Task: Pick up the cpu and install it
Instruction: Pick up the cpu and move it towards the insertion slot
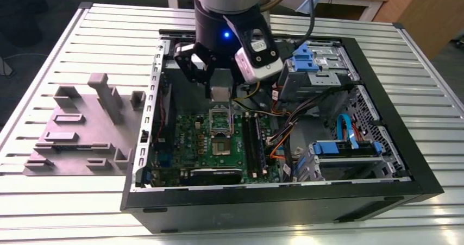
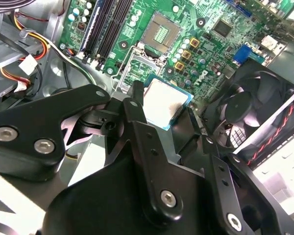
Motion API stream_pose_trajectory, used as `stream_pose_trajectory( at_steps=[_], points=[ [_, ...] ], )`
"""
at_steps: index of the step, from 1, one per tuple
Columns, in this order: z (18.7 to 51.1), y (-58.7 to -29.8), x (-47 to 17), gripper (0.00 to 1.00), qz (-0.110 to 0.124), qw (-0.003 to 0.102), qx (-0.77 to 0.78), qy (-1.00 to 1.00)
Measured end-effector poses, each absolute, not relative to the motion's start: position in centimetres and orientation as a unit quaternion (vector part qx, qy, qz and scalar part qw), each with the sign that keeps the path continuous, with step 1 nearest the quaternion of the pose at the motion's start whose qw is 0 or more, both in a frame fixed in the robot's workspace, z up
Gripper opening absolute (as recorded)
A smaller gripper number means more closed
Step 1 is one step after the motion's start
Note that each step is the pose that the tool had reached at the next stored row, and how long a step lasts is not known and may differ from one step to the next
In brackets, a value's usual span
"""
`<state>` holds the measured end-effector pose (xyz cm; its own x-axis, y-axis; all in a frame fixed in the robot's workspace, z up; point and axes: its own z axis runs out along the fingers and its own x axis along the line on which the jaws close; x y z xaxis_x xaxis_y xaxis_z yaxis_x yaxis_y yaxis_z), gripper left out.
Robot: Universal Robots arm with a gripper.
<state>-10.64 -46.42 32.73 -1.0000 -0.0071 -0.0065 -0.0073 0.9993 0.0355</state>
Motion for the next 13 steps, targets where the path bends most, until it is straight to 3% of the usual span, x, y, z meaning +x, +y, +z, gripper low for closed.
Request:
stream_pose_trajectory(
  at_steps=[13],
  points=[
    [31.78,-46.42,-10.65,0.47,0.019,0.003,-0.004,1.000]
  ],
)
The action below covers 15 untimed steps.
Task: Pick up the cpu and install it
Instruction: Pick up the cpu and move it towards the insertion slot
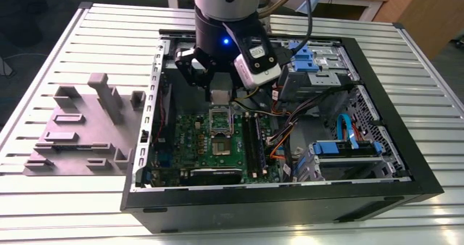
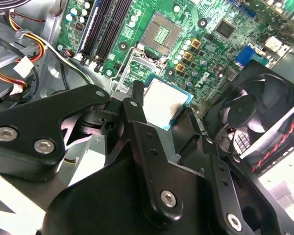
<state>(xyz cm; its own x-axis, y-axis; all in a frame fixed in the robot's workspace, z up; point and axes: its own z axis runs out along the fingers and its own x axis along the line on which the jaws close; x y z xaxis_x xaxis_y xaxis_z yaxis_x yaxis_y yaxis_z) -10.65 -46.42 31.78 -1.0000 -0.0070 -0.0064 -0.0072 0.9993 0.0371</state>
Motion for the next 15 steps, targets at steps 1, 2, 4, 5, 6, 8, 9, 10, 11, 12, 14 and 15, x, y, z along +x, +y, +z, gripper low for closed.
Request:
stream_pose_trajectory(
  at_steps=[1,2,4,5,6,8,9,10,11,12,14,15],
  points=[
    [31.6,-46.4,-10.6,0.47,0.019,0.003,-0.004,1.000],
    [31.5,-46.4,-10.6,0.47,0.019,0.003,-0.004,1.000],
    [31.2,-46.4,-10.6,0.47,0.019,0.003,-0.004,1.000],
    [31.1,-46.4,-10.6,0.47,0.019,0.003,-0.004,1.000],
    [30.9,-46.4,-10.6,0.47,0.019,0.003,-0.004,1.000],
    [30.7,-46.4,-10.6,0.47,0.019,0.003,-0.004,1.000],
    [30.6,-46.4,-10.6,0.47,0.019,0.003,-0.004,1.000],
    [30.5,-46.4,-10.6,0.47,0.019,0.003,-0.004,1.000],
    [30.4,-46.4,-10.6,0.47,0.019,0.003,-0.004,1.000],
    [30.4,-46.4,-10.6,0.47,0.019,0.003,-0.004,1.000],
    [30.3,-46.4,-10.6,0.47,0.019,0.003,-0.004,1.000],
    [30.3,-46.4,-10.5,0.47,0.019,0.003,-0.004,1.000]
  ],
)
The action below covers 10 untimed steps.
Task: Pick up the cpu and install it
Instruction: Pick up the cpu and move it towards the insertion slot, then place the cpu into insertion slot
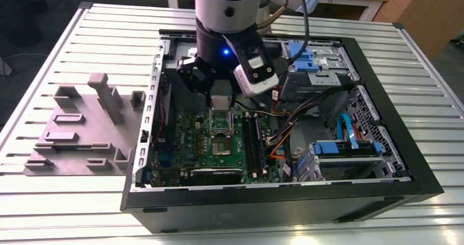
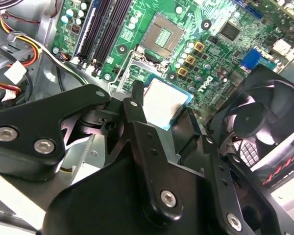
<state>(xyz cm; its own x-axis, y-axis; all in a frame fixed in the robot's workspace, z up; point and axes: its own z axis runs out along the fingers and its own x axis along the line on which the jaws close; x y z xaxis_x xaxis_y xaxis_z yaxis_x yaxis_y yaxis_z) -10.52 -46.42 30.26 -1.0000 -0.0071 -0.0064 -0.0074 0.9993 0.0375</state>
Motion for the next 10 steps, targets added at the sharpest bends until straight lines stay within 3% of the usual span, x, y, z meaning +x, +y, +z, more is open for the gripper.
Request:
stream_pose_trajectory(
  at_steps=[10],
  points=[
    [30.15,-46.42,-10.22,0.47,0.019,0.003,-0.004,1.000]
  ],
)
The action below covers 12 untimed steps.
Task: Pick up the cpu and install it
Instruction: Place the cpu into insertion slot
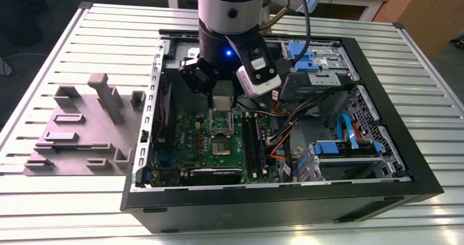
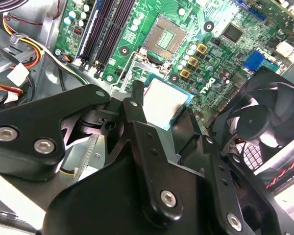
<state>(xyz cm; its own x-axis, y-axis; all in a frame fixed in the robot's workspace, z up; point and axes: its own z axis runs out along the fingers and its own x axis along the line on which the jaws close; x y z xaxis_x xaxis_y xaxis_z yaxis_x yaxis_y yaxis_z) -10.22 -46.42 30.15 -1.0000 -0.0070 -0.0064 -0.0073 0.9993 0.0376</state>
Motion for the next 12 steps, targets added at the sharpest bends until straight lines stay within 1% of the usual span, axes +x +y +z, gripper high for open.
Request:
stream_pose_trajectory(
  at_steps=[12],
  points=[
    [29.77,-46.42,-10.21,0.47,0.019,0.003,-0.004,1.000]
  ],
)
